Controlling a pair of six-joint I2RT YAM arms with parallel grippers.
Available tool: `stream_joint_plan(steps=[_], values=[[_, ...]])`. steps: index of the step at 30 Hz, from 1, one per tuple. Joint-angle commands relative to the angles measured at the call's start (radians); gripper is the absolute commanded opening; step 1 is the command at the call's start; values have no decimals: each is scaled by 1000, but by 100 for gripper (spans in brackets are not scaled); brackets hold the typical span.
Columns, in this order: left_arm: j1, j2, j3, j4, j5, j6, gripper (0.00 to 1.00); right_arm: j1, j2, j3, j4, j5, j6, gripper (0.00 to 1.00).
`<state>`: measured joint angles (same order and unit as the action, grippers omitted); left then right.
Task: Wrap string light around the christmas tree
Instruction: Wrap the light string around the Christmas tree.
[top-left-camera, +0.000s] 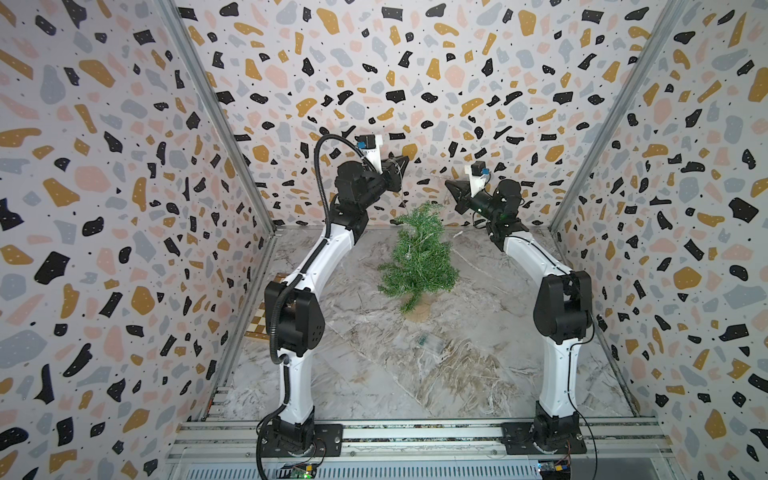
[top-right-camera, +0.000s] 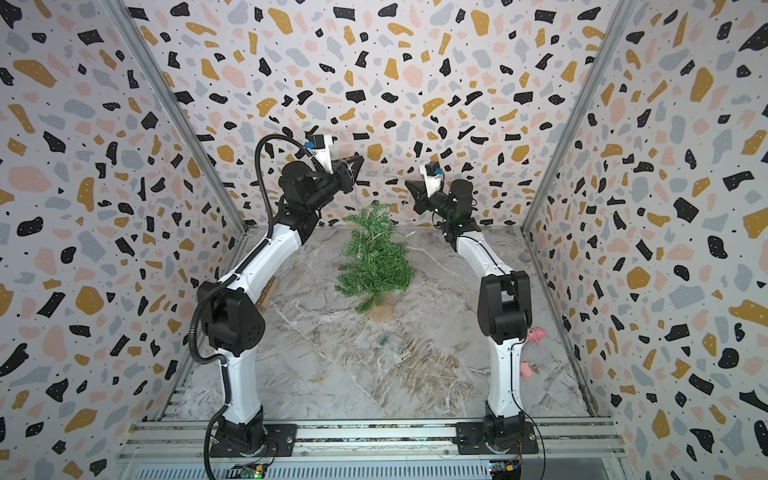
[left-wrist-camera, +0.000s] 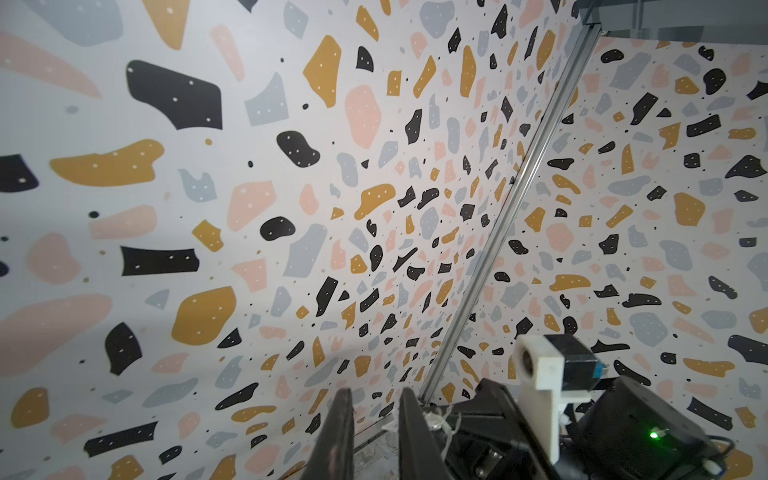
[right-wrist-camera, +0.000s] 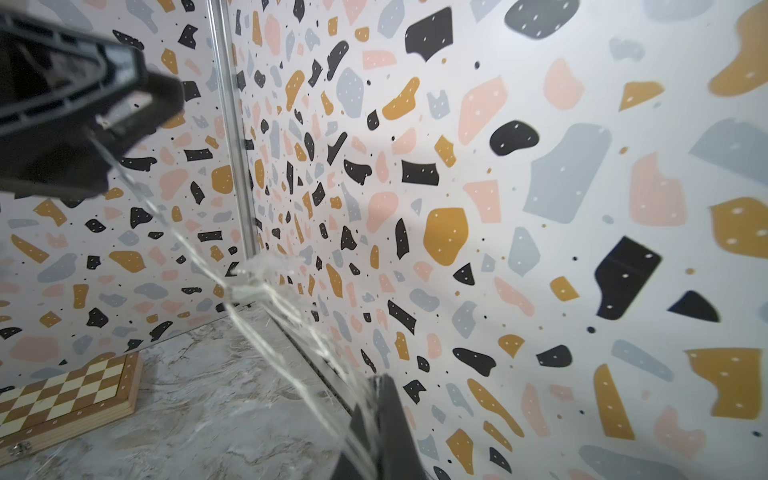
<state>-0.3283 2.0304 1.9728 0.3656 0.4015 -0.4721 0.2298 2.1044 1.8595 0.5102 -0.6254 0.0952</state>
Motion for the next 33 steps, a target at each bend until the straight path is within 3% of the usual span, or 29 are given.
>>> stream_joint_plan(steps=[1,7,14,18,25,33], values=[[16,-65,-62,155,-22,-38,0,-4,-75,-43,10,76,-3,3],[17,-84,-88,153,3,-48,0,-5,-126,-63,40,53,56,5],[8,-78,-80,156,5,-62,0,18,-69,31,-8,-17,148,8],[4,-85,-94,146,6,-53,0,20,-63,12,-48,65,114,10],[5,-126,-194,120,-12,21,0,-30,-92,-13,-44,110,140,7],[4,-128,-249,133,-11,-5,0,-54,-123,-34,-82,130,147,4]])
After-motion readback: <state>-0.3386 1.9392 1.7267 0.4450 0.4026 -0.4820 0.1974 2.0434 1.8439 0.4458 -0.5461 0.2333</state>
